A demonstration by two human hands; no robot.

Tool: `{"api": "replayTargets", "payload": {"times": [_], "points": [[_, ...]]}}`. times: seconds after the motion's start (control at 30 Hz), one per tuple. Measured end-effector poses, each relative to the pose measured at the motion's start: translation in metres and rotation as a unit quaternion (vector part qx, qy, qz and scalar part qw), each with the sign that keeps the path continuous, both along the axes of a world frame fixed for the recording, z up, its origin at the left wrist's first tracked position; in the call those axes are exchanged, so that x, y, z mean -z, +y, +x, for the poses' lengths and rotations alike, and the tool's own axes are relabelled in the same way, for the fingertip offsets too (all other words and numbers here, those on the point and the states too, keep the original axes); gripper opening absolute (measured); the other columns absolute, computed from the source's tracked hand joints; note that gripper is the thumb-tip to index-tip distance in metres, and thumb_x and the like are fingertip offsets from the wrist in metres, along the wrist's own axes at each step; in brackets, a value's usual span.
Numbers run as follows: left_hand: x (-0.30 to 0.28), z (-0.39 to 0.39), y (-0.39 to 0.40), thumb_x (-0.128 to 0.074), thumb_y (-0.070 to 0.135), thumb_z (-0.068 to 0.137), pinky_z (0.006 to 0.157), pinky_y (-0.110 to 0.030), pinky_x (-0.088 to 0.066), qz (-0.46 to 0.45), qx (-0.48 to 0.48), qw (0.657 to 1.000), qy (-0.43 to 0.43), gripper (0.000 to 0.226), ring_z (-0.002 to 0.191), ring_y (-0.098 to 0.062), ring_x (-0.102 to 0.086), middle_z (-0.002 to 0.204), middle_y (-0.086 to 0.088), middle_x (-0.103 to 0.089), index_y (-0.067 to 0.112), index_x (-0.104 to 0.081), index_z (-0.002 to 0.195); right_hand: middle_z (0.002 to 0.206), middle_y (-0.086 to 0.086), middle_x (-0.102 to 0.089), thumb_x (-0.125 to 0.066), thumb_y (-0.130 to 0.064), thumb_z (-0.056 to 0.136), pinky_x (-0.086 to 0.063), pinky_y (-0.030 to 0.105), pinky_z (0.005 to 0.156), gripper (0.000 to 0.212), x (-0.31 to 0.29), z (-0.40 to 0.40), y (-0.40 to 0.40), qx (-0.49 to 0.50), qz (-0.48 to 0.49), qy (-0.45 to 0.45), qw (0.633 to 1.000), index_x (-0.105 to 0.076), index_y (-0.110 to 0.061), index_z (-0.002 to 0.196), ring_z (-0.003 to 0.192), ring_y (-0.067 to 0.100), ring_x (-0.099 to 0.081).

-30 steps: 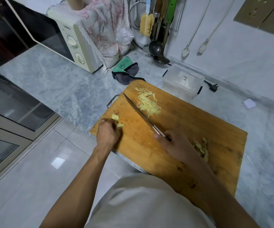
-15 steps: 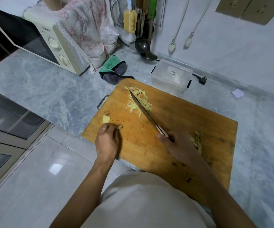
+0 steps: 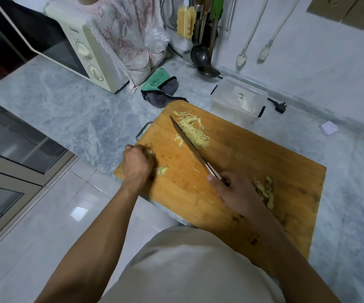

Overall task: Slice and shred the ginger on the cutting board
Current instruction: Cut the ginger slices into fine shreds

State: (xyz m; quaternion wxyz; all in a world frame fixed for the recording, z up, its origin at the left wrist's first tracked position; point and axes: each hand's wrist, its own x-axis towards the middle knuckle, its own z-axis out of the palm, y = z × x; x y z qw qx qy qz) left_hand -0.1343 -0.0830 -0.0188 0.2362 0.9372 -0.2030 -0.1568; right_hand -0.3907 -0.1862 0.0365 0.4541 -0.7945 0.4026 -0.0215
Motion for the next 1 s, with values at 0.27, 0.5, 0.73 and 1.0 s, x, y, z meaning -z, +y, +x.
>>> {"api": "replayTargets", "payload": {"times": [0.27,0.5,0.73,1.0], "points": [[-0.019,-0.017,-0.013,-0.066,0.002,0.089,0.054,-0.004,-0.043,-0.102,0.095,0.985,0.098,0.019,0.071,-0.007,-0.059,0.093,0.004,-0.065,0.017,-0.069,0.101,0.063,0.013,-0.057,-0.055,-0.056,0.096,-0.042,0.030,0.055,0.059,-0.005,-0.015,-0.005,0.036,-0.015,0.005,0.999,-0.060,0.000,0.077,0.053,0.013,-0.051],[-0.001,-0.088,-0.019,-0.072,0.000,0.087,0.069,-0.017,-0.052,-0.165,0.087,0.950,0.248,0.017,0.069,-0.010,-0.066,0.088,-0.001,-0.070,0.012,-0.076,0.098,0.056,0.003,-0.053,-0.050,-0.058,0.095,-0.051,0.045,0.058,0.063,-0.011,-0.033,-0.011,0.047,-0.038,0.008,0.998,-0.057,-0.001,0.069,0.051,0.017,-0.052],[0.004,-0.097,-0.019,-0.080,0.007,0.081,0.067,-0.028,-0.058,-0.189,-0.098,0.918,0.336,0.004,0.054,-0.012,-0.062,0.067,-0.004,-0.072,0.011,-0.077,0.081,0.061,0.017,-0.062,-0.051,-0.059,0.094,-0.054,0.048,0.060,0.065,-0.007,-0.041,-0.007,0.060,-0.049,-0.001,0.997,-0.060,0.000,0.068,0.054,0.032,-0.060],[0.002,-0.102,-0.010,-0.073,0.012,0.087,0.077,-0.014,-0.042,-0.120,0.027,0.983,0.134,0.009,0.078,-0.009,-0.062,0.091,0.001,-0.074,0.012,-0.078,0.093,0.062,0.015,-0.063,-0.054,-0.053,0.097,-0.048,0.035,0.056,0.059,-0.004,-0.038,-0.002,0.055,-0.039,0.004,0.998,-0.061,-0.001,0.071,0.049,0.013,-0.052]]}}
